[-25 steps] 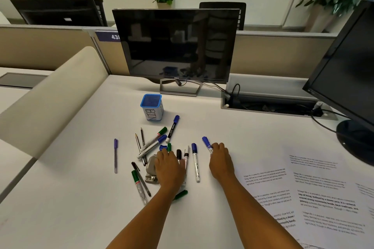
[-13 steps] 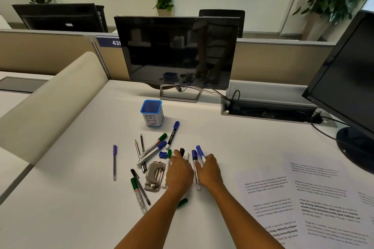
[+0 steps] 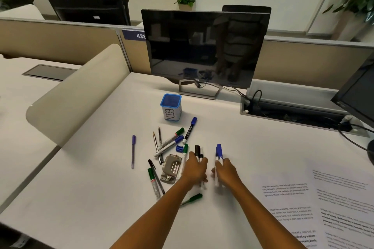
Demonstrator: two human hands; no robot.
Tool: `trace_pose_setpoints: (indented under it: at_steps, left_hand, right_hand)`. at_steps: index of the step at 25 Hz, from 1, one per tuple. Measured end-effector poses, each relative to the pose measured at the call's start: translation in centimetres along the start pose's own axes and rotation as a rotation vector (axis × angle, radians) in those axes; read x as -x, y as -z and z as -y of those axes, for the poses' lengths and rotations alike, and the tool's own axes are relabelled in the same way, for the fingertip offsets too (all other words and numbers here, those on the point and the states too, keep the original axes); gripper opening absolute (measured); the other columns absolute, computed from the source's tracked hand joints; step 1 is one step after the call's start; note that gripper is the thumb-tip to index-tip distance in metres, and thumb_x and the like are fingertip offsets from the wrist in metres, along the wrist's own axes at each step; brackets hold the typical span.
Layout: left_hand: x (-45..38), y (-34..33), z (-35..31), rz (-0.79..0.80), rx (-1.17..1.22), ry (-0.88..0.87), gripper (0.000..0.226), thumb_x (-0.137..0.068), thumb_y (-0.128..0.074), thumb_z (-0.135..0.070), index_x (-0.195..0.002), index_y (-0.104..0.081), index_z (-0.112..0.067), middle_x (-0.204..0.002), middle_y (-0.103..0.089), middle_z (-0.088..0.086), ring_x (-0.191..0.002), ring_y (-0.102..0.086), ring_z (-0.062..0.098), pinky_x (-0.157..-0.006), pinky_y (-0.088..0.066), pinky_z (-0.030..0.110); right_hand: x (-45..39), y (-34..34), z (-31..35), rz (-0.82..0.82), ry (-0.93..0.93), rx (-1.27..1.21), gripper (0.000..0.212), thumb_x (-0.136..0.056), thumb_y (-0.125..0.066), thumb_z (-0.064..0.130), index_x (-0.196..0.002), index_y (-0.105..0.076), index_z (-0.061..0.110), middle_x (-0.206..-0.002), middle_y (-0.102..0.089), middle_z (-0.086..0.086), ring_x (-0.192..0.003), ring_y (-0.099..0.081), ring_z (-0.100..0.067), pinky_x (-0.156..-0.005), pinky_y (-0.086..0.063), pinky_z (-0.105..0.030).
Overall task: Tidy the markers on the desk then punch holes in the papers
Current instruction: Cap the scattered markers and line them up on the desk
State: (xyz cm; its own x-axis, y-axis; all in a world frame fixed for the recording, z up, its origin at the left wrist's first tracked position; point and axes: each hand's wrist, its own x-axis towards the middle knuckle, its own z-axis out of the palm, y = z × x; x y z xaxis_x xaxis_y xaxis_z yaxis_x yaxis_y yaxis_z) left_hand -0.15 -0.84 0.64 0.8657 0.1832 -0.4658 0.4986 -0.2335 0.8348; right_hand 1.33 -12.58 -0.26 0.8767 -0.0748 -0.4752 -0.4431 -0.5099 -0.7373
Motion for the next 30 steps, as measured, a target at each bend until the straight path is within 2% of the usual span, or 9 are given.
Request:
trace_pose_setpoints:
  at_steps: [2,4,8,12,15,17,23,27,30]
  left_hand:
    - [0.4,0.4,-0.1,0.006,0.257,0.082,0.015,-0.094,-0.049,-0.010,-0.107,-0.041,-0.011,-0.088,-0.056,0.015,-0.068,-0.061,0.024,-0.071,-0.058,0.047]
    - [0.8,0.9,0.0,0.032,0.428,0.161,0.017,-0.091,-0.053,-0.011,-0.106,-0.046,-0.010,-0.082,-0.059,0.014,-0.066,-0.061,0.023,-0.065,-0.057,0.039]
    - [1.5,2.1,-0.3,0.170,0.543,0.251,0.044,-0.081,-0.074,-0.043,-0.111,-0.062,-0.012,-0.093,-0.075,0.009,-0.087,-0.072,0.021,-0.070,-0.056,0.032]
    - [1.3,4.2,0.1,-0.021,0.622,0.199,0.012,-0.086,-0.068,-0.012,-0.078,-0.061,-0.009,-0.060,-0.064,0.007,-0.055,-0.065,0.020,-0.053,-0.054,0.028]
    - [1.0,6.2,0.7,-0.075,0.589,0.150,0.006,-0.090,-0.059,-0.004,-0.091,-0.055,-0.009,-0.062,-0.054,0.008,-0.055,-0.056,0.021,-0.054,-0.050,0.031]
    - [1.4,6.9,0.9,-0.054,0.570,0.148,0.004,-0.094,-0.057,-0.006,-0.096,-0.054,-0.007,-0.064,-0.052,0.008,-0.053,-0.053,0.019,-0.051,-0.049,0.030]
    - [2.9,7.7,1.0,0.032,0.356,0.067,0.020,-0.087,-0.074,-0.021,-0.094,-0.060,-0.009,-0.065,-0.051,0.007,-0.046,-0.049,0.013,-0.046,-0.048,0.025]
    - [3.6,7.6,1.2,0.215,0.083,0.023,0.048,-0.073,-0.086,-0.031,-0.110,-0.061,-0.015,-0.080,-0.059,0.008,-0.053,-0.052,0.012,-0.049,-0.050,0.024]
    - [4.3,6.8,0.8,0.346,-0.081,0.019,0.037,-0.072,-0.087,-0.027,-0.099,-0.062,-0.020,-0.078,-0.060,0.002,-0.059,-0.055,0.009,-0.056,-0.050,0.020]
  right_hand:
    - [0.9,0.1,0.4,0.061,0.020,-0.017,0.036,-0.104,-0.037,0.033,-0.128,-0.046,0.008,-0.094,-0.064,-0.006,-0.073,-0.059,-0.014,-0.057,-0.044,-0.021]
    - [2.4,-0.6,1.1,0.122,0.066,0.022,0.038,-0.104,-0.037,0.035,-0.130,-0.045,0.008,-0.100,-0.061,-0.005,-0.081,-0.060,-0.015,-0.058,-0.043,-0.018]
    - [4.9,-1.8,2.9,0.173,0.253,0.142,0.036,-0.102,-0.045,0.031,-0.133,-0.043,0.013,-0.121,-0.061,-0.007,-0.105,-0.064,-0.023,-0.082,-0.051,-0.025]
    - [6.7,-1.9,2.4,0.174,0.514,0.118,0.030,-0.099,-0.053,0.033,-0.127,-0.053,0.024,-0.122,-0.056,0.008,-0.109,-0.059,-0.008,-0.089,-0.050,-0.018]
    - [6.5,-1.9,-0.8,0.154,0.599,0.092,0.016,-0.096,-0.058,0.034,-0.111,-0.055,0.030,-0.110,-0.056,0.016,-0.100,-0.058,-0.004,-0.082,-0.050,-0.017]
    - [6.1,-1.7,-3.0,0.259,0.644,0.222,0.016,-0.093,-0.060,0.039,-0.107,-0.057,0.033,-0.107,-0.055,0.019,-0.099,-0.055,-0.001,-0.083,-0.048,-0.018]
    - [5.6,-1.9,-5.6,0.271,0.862,0.569,0.012,-0.094,-0.054,0.034,-0.102,-0.061,0.029,-0.107,-0.055,0.017,-0.097,-0.047,-0.002,-0.084,-0.033,-0.020]
    - [5.6,0.5,-3.8,0.375,0.729,0.265,0.005,-0.095,-0.058,0.028,-0.098,-0.062,0.026,-0.098,-0.063,0.014,-0.090,-0.059,-0.007,-0.082,-0.049,-0.022]
    - [5.6,2.3,-1.5,0.316,0.724,0.089,0.009,-0.088,-0.071,0.024,-0.096,-0.067,0.023,-0.093,-0.067,0.013,-0.090,-0.063,-0.008,-0.079,-0.050,-0.014]
